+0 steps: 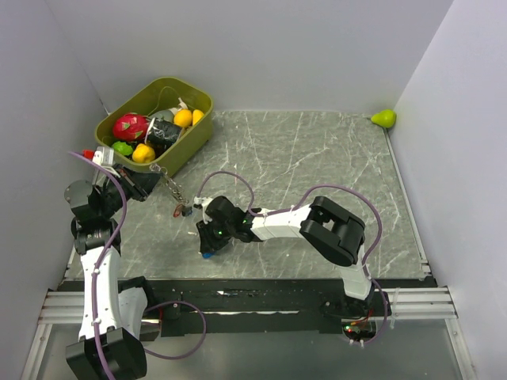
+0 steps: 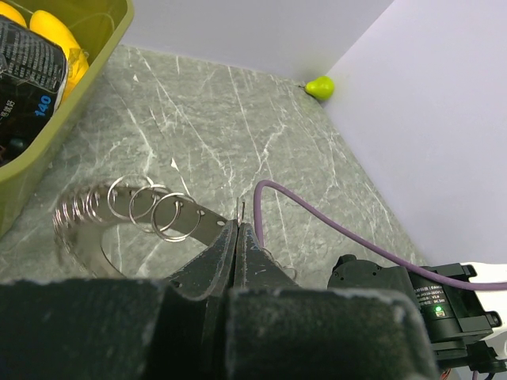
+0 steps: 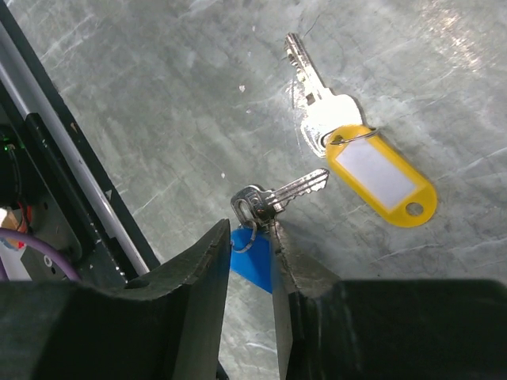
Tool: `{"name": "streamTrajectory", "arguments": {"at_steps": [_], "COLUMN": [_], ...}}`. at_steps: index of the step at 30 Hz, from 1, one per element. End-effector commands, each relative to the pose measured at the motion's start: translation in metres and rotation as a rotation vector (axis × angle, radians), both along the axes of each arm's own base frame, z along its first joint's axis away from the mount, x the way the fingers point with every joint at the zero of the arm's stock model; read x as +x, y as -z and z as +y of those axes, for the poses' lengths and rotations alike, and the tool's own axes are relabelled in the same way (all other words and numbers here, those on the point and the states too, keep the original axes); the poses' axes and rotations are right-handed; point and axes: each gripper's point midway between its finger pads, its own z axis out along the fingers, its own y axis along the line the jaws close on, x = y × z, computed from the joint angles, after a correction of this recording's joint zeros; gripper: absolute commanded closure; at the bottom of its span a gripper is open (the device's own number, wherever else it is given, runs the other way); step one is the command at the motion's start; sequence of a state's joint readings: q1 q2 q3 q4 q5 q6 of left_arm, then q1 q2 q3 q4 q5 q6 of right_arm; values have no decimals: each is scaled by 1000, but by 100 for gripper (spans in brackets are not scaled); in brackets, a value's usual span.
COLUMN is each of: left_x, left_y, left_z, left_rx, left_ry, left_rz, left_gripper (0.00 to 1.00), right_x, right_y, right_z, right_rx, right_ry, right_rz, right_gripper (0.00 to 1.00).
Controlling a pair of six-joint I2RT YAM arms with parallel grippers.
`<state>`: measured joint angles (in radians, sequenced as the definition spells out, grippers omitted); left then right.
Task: Put the keys on the keyring
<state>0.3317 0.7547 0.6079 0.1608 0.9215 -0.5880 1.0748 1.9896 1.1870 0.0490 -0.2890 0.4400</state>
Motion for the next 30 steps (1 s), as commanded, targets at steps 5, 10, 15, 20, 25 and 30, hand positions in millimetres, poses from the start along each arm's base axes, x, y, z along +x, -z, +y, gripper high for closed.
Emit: {"name": "streamTrajectory", "arguments": {"at_steps": [5, 10, 15, 20, 25, 30], "left_x": [-4, -5, -5, -5, -6, -5], "left_y": [-23, -24, -24, -24, -25, -27], "left_z": [-3, -3, -3, -3, -1, 2], "left_rx": [30, 33, 35, 40, 52, 67], "left_ry": [20, 21, 21, 16, 5, -19], "left_rz": [-97, -103, -106, -106, -110, -112], "left_gripper": [99, 99, 99, 99, 99, 99], "right_x": [-3, -7, -8, -5, 9, 29], "right_y": [-14, -13, -13, -24, -38, -41], "right_z": [10, 11, 11, 9, 1, -8], "right_rx": [46, 58, 66, 99, 126, 113], "right_ry": [-32, -44, -41, -17, 45, 138], "right_rz": [1, 23, 31, 6, -31, -41], "right_gripper": [68, 69, 69, 69, 67, 66]}}
